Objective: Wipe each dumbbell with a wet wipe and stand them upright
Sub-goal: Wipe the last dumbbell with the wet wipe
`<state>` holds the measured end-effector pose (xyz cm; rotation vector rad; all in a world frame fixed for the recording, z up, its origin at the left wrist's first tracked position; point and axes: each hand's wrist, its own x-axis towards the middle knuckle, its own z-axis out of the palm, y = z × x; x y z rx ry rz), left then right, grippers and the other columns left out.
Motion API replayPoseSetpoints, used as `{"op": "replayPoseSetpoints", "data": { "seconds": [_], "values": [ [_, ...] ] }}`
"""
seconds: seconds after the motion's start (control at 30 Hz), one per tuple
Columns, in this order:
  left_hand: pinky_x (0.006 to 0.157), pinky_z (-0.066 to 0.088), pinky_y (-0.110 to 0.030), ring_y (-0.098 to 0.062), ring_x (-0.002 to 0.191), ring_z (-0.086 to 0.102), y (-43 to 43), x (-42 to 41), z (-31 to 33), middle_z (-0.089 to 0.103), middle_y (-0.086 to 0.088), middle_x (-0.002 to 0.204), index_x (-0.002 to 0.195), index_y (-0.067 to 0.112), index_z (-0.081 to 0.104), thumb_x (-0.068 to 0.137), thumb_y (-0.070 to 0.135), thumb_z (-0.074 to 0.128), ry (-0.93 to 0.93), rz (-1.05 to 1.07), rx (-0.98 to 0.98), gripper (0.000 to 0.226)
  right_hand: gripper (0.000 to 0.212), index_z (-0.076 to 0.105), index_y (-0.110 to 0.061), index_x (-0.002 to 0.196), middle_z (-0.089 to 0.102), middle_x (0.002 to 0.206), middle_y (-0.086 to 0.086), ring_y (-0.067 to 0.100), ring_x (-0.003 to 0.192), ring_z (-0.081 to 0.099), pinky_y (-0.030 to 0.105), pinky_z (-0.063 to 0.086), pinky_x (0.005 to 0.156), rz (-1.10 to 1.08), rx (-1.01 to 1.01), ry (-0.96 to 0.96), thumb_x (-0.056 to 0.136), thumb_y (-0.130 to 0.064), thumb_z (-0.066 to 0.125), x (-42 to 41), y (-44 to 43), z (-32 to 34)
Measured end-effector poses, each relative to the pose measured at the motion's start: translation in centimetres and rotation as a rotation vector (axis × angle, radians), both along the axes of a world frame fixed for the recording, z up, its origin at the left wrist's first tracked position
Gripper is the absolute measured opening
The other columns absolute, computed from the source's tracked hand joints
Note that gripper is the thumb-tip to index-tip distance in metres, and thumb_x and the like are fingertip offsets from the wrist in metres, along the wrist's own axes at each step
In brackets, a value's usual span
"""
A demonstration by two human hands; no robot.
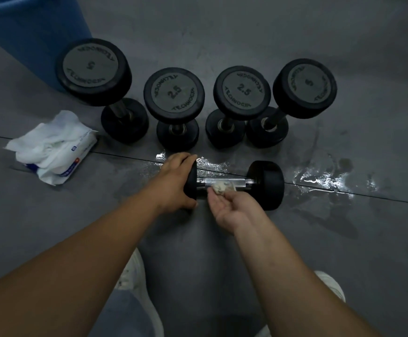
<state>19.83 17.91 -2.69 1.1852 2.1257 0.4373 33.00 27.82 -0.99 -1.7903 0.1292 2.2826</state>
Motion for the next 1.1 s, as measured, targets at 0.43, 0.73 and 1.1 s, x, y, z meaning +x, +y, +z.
{"op": "replayPoseSetpoints", "data": {
  "seconds": [0.43,0.73,1.1],
  "values": [
    [0.119,0.017,-0.027,-0.018,0.144,0.012,-0.2,0.1,0.2,0.018,-0.001,0.155,0.154,0.017,0.019,0.056,0.033,0.090,0.003,-0.007,0.004,0.123,0.025,0.054,-0.018,0.070,0.064,0.081,0.001,0.022,0.085,0.064,0.023,0.038,0.065,1.715,1.259,-0.579,0.095,-0.020,0.050,5.4,-2.7,-3.4],
    [0.117,0.014,-0.025,-0.019,0.144,0.014,-0.2,0.2,0.2,0.020,-0.003,0.155,0.154,0.016,0.020,0.055,0.033,0.090,0.015,-0.004,0.009,0.123,0.015,0.056,-0.001,0.083,0.061,0.070,0.014,0.016,0.046,0.062,0.018,0.049,0.037,0.026,0.107,-0.064,0.094,0.004,0.049,-0.4,-0.1,-2.6],
    [0.120,0.020,-0.031,-0.019,0.145,0.012,-0.1,0.1,0.1,0.018,-0.002,0.155,0.155,0.017,0.018,0.056,0.034,0.090,0.019,0.001,-0.009,0.123,0.017,0.054,-0.001,0.081,0.054,0.077,0.014,0.021,0.058,0.059,0.021,0.051,0.041,0.113,0.060,-0.108,0.096,0.000,0.046,-0.7,0.7,-2.0]
  ]
}}
